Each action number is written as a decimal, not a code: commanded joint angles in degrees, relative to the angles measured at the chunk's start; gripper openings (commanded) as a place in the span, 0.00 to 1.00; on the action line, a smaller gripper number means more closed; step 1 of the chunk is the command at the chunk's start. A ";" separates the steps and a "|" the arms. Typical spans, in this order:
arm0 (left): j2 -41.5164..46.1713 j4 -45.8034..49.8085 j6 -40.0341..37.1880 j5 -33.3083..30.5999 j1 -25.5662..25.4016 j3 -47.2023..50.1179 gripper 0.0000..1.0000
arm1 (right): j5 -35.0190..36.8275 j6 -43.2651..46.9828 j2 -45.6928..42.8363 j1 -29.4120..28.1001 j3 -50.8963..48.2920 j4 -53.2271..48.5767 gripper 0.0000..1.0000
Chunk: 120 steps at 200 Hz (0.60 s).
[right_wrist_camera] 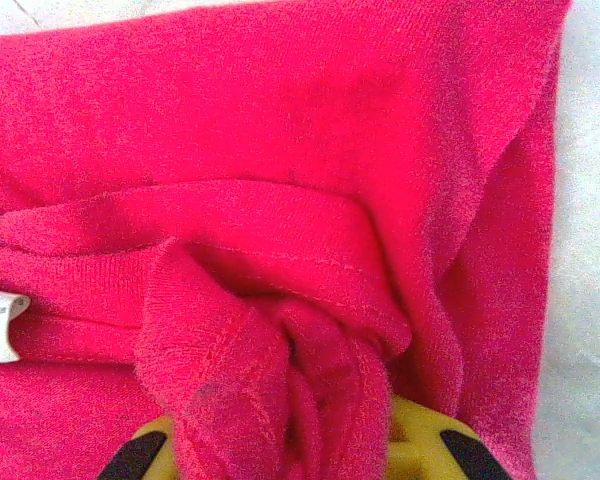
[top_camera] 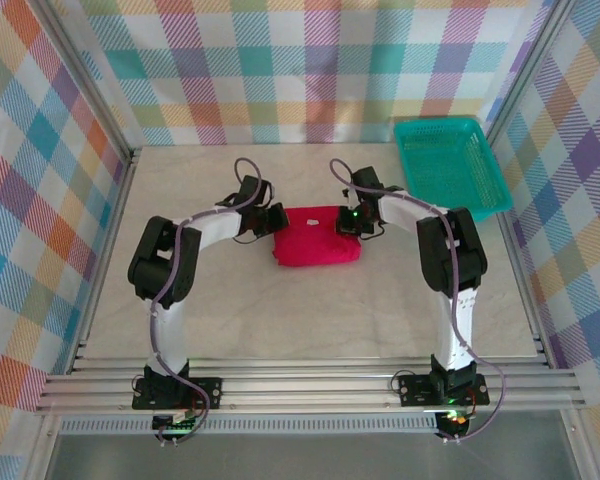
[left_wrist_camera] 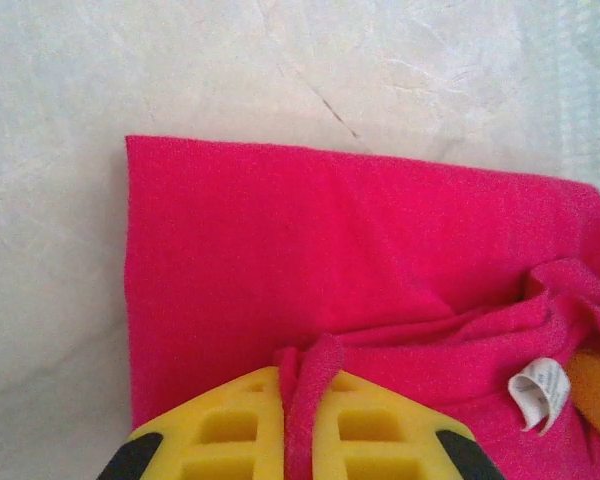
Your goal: Fold the inside-out t-shirt
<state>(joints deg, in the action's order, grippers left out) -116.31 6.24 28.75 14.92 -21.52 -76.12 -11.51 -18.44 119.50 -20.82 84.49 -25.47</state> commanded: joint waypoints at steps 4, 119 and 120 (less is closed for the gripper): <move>0.19 4.49 -3.06 -2.18 0.86 -3.48 0.10 | 1.07 1.99 1.05 1.21 3.72 -5.27 0.26; 14.91 19.45 0.19 -2.72 -10.30 -10.03 0.62 | 7.47 -5.02 -17.37 5.08 2.26 -18.12 0.53; 14.81 18.78 0.62 -2.45 -10.47 -9.59 0.62 | 7.51 -4.98 -17.55 5.22 2.17 -18.03 0.53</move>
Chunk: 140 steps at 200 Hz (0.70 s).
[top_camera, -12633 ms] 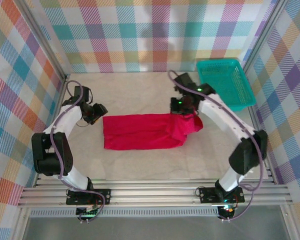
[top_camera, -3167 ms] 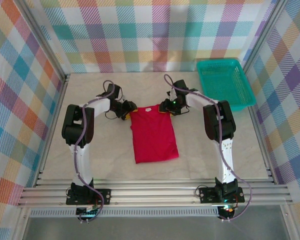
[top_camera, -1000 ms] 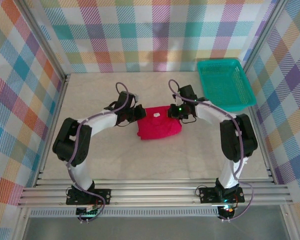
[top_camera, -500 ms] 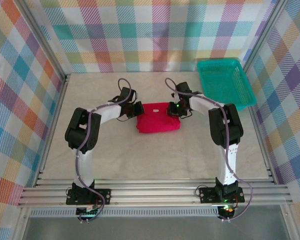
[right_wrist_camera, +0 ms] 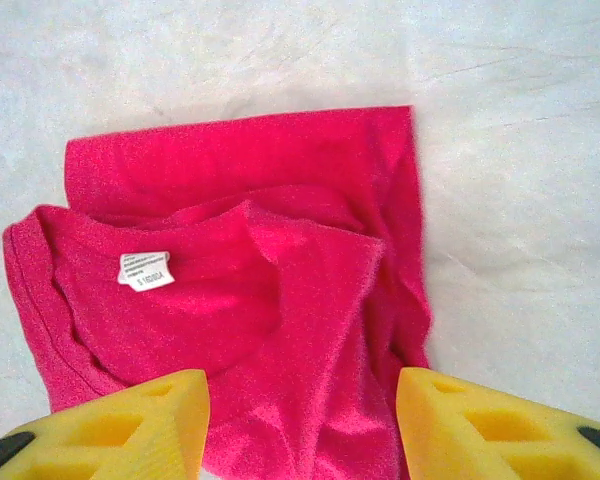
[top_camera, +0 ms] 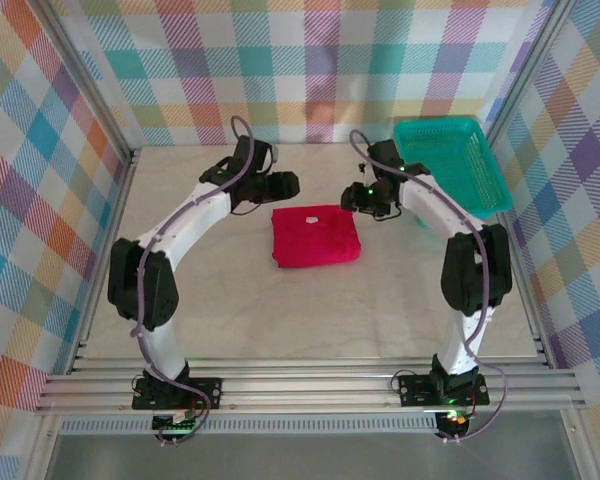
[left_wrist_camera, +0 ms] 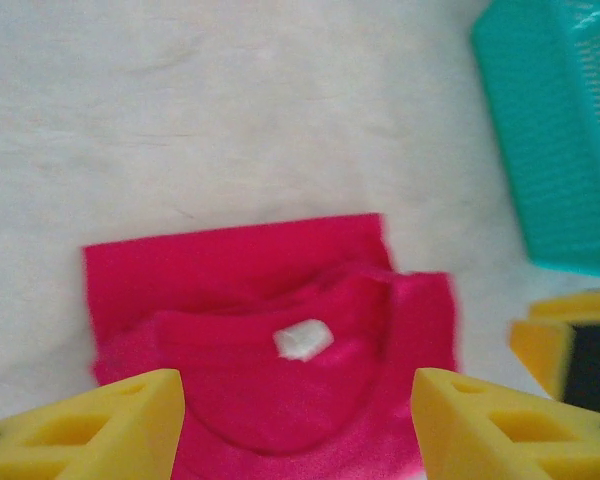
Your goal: Fold the inside-out t-shirt
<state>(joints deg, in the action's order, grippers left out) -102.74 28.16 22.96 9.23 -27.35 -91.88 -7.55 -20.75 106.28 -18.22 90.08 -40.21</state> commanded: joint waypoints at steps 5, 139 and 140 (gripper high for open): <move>0.79 -6.48 8.55 4.52 -5.59 7.93 0.62 | 3.64 -2.77 -5.13 2.96 -4.46 -2.78 0.53; -36.76 -6.09 9.72 12.06 8.06 -10.45 0.61 | -1.24 -4.29 -9.02 4.55 -11.46 0.04 0.48; -36.97 -5.79 9.55 12.31 8.21 -10.79 0.61 | -1.24 -4.30 -9.00 4.53 -11.44 0.04 0.48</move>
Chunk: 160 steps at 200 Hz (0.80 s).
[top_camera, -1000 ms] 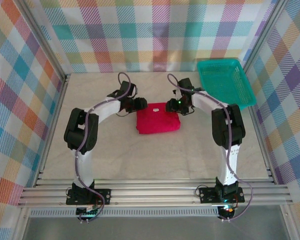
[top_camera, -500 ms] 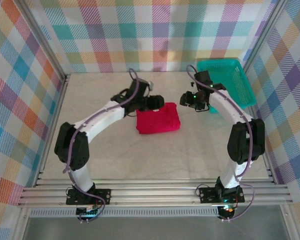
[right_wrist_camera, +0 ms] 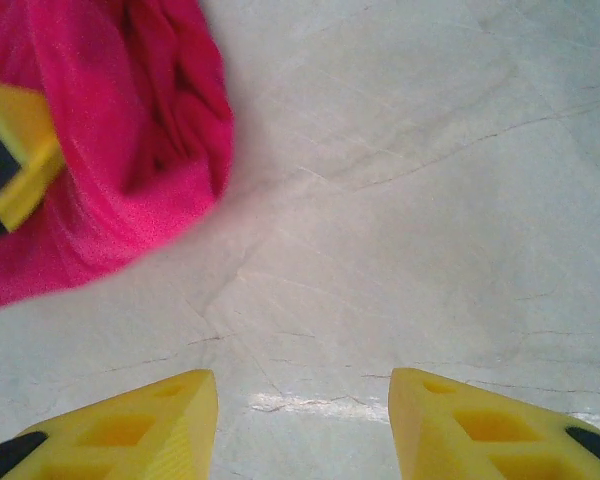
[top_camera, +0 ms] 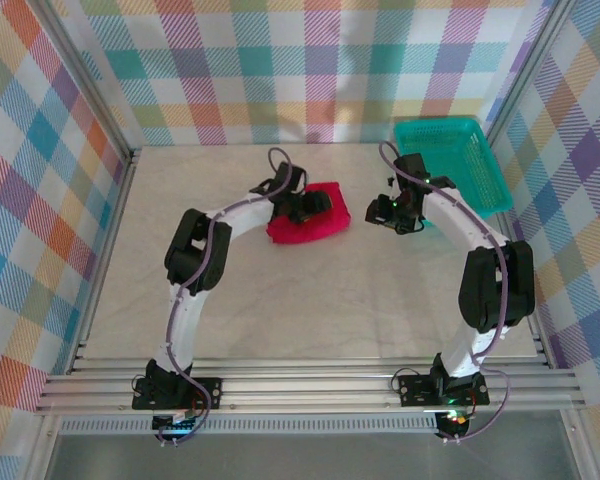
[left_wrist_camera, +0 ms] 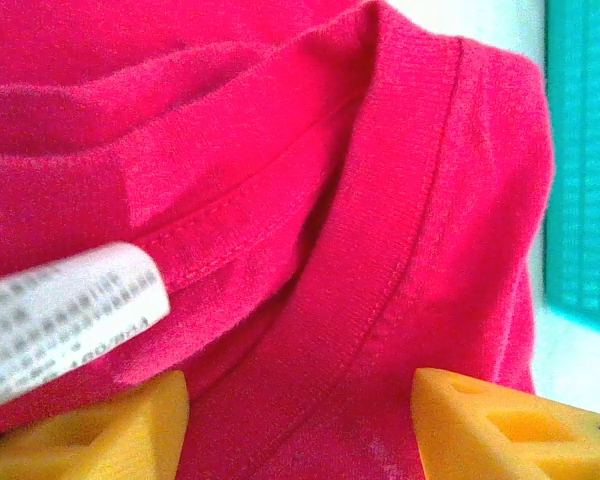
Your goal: Fold the inside-out t-shirt
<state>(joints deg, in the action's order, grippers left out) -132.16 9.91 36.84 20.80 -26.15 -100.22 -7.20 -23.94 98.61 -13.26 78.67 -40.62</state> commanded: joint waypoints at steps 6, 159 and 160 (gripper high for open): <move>-8.75 14.86 -5.57 2.19 8.75 -4.75 0.61 | -1.58 -1.14 -1.32 -0.45 0.05 0.46 0.48; 5.04 36.41 -25.48 -0.39 23.67 -22.71 1.00 | 4.23 10.09 -6.24 -0.41 2.31 9.92 1.00; 5.62 36.01 -25.40 -0.66 23.59 -22.20 1.00 | 4.75 10.25 -6.41 -0.43 2.07 10.24 1.00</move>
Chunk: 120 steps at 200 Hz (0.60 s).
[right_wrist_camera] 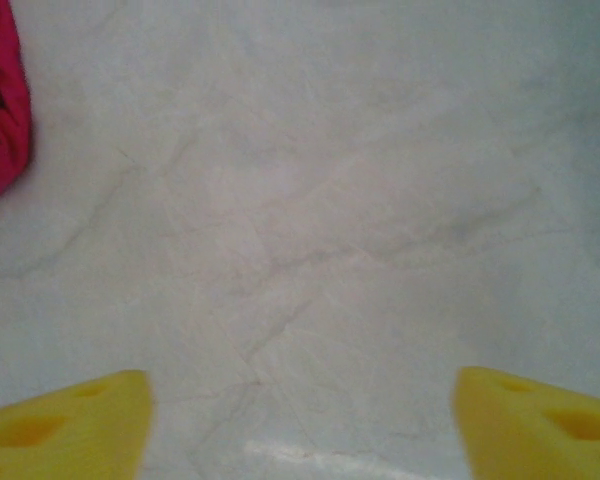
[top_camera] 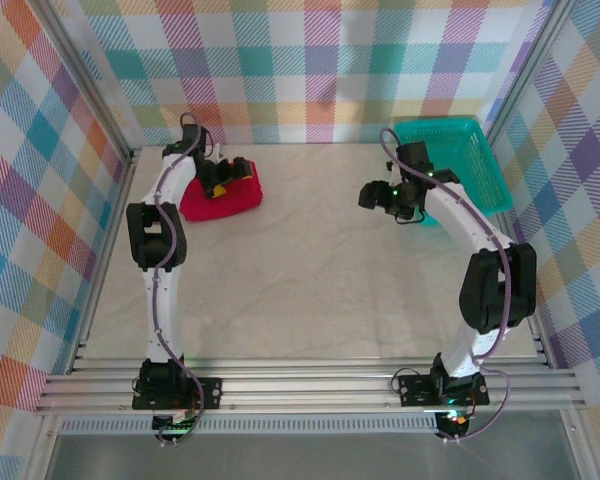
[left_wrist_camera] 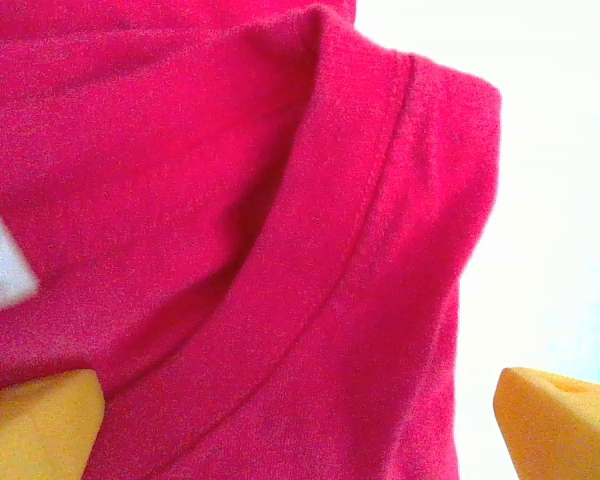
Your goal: Fold the inside-out t-shirt
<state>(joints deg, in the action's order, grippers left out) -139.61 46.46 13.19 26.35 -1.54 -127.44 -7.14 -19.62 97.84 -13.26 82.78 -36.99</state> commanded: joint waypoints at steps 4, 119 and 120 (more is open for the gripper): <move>15.73 -2.17 -1.52 -7.59 -1.34 7.10 1.00 | 6.68 6.54 -6.54 -0.40 -2.96 7.92 1.00; 63.59 -71.88 -12.15 -44.72 -9.25 98.60 1.00 | 26.29 19.52 -13.82 7.20 -51.01 64.22 1.00; 63.45 -72.62 -12.27 -44.59 -9.26 99.04 1.00 | 26.34 19.39 -13.82 7.29 -50.99 64.14 1.00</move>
<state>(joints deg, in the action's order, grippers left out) -74.94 -9.08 4.71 -12.88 -11.05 -36.62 15.86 -1.80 82.26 -7.16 35.48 10.61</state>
